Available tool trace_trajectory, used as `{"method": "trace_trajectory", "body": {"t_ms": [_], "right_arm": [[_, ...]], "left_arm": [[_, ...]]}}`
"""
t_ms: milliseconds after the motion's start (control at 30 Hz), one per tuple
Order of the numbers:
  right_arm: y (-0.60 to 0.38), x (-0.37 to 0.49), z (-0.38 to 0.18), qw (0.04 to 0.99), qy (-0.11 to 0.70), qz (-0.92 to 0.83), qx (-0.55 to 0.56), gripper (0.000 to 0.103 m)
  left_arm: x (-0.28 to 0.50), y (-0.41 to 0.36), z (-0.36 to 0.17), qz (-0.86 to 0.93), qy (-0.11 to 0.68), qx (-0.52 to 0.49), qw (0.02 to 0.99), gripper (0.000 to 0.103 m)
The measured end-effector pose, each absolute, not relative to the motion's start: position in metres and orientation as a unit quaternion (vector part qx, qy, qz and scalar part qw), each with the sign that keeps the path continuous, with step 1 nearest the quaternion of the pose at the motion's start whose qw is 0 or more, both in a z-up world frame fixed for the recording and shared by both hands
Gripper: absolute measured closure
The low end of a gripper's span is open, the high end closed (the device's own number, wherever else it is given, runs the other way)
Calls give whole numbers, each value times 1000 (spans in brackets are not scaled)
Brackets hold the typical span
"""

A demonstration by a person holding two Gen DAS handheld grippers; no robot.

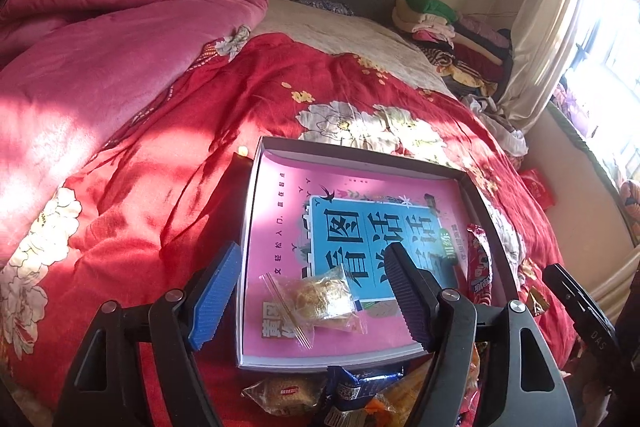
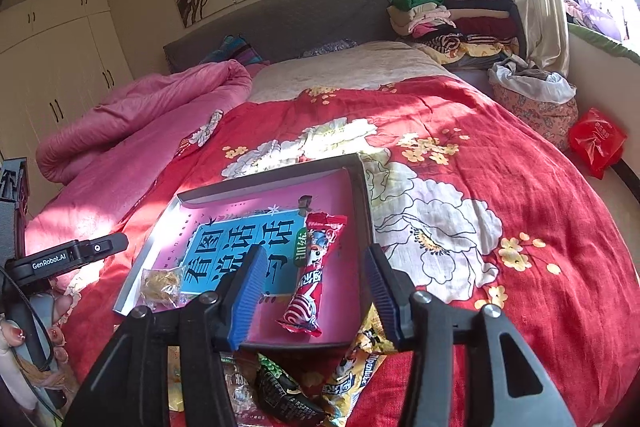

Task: Organize snacks
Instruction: 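Move left tool to orange-labeled bread bag while right tool reaches yellow packet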

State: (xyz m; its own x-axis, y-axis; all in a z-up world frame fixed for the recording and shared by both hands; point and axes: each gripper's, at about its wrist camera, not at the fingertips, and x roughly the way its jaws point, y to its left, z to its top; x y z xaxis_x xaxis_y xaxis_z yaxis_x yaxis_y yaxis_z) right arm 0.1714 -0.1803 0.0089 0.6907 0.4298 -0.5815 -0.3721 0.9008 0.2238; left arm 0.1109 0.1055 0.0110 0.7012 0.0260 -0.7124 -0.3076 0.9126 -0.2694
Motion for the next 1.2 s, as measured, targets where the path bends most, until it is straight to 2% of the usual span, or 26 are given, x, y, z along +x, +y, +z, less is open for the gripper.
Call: {"method": "trace_trajectory", "body": {"t_ms": [333, 1200], "right_arm": [[-196, 165, 14, 923, 321, 204, 58, 42], [-193, 134, 0, 910, 354, 216, 24, 40]], "left_arm": [[93, 108, 17, 78, 373, -197, 903, 26], [70, 42, 15, -13, 399, -120, 909, 26]]}}
